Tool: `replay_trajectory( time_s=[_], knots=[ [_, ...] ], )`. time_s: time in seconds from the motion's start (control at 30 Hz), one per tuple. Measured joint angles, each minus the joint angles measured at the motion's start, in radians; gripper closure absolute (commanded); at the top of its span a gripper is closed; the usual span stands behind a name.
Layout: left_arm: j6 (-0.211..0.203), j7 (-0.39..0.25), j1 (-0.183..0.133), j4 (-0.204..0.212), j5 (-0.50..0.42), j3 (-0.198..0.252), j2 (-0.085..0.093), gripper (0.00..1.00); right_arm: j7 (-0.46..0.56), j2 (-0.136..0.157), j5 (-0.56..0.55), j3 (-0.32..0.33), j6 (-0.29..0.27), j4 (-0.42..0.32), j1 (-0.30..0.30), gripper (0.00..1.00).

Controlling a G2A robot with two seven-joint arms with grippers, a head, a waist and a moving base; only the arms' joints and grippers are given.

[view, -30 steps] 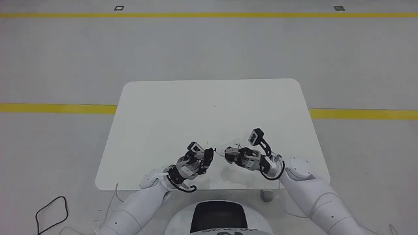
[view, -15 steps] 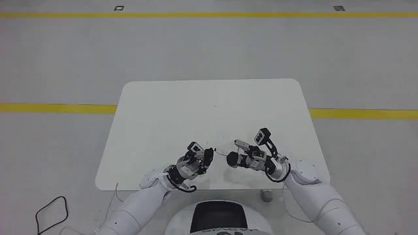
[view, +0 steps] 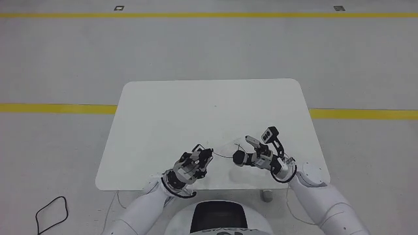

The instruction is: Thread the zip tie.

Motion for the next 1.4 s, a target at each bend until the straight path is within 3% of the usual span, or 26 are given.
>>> replay_trajectory(
  time_s=[0.23, 0.47, 0.77, 1.4],
  knots=[
    [0.013, 0.0, 0.04, -0.08, -0.021, -0.005, 0.007, 1.0, 0.014, 0.014, 0.018, 0.064, 0.0, -0.064, -0.052, 0.0],
    [0.014, 0.007, 0.039, -0.087, -0.018, -0.004, 0.007, 1.0, 0.016, 0.015, 0.024, 0.068, 0.006, -0.066, -0.054, 0.0],
    [0.037, 0.005, 0.069, -0.186, -0.051, -0.004, 0.008, 1.0, 0.016, 0.015, 0.023, 0.068, 0.006, -0.066, -0.054, 0.0],
    [0.039, 0.004, 0.07, -0.187, -0.052, -0.004, 0.008, 1.0, 0.016, 0.015, 0.023, 0.068, 0.006, -0.066, -0.054, 0.0]
  ],
)
